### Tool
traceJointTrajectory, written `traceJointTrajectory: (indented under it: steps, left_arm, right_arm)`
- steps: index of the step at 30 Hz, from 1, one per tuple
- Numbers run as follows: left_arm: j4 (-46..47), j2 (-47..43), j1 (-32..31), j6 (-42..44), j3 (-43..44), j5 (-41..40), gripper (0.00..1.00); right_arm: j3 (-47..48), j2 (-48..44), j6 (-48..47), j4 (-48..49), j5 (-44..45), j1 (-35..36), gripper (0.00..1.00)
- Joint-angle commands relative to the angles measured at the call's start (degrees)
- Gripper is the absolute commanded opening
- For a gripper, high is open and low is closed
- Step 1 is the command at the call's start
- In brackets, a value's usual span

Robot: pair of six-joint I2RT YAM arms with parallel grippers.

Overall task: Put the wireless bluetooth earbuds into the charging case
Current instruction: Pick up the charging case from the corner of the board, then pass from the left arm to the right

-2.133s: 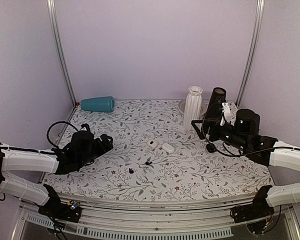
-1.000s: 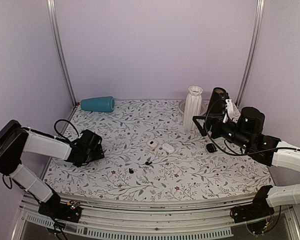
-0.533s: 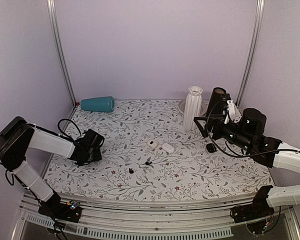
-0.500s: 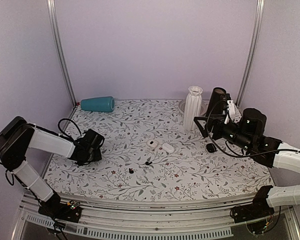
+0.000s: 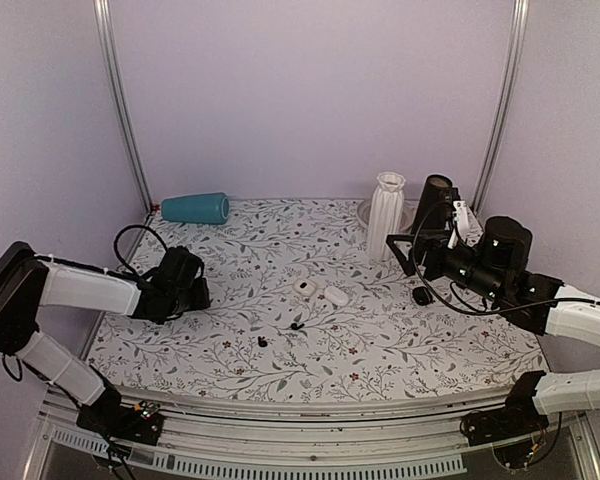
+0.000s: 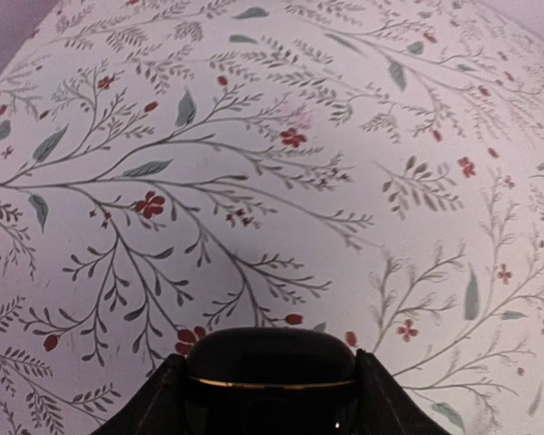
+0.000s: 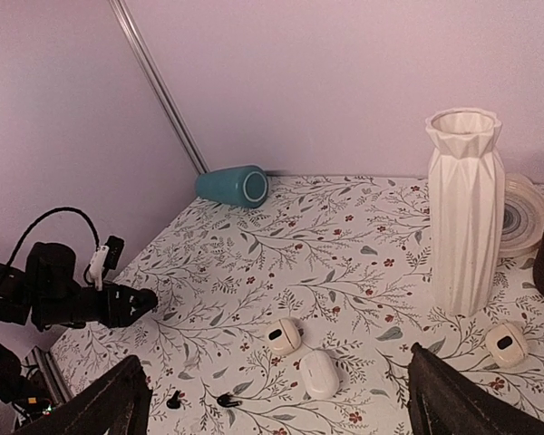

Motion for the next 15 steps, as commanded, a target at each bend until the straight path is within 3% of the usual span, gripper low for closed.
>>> traceJointTrajectory:
  steps: [1,7,15]
  left_arm:
    - [7.9,-4.9,-2.8,7.3,1.8,4.3,0.3]
    - [16.8,-8.9,-8.7,15.2,3.3,8.2,0.28]
    - [30.6,-13.4,-17.0,29.7,3.2,18.2,0.23]
  right_arm:
    - [1.1,1.8,2.4,0.4,-3.4,-0.1,0.99]
    - [3.0,6.1,5.0,0.5,-8.6,-0.1,1.0]
    - [8.5,12.7,9.9,0.8,-16.5,1.9,0.92]
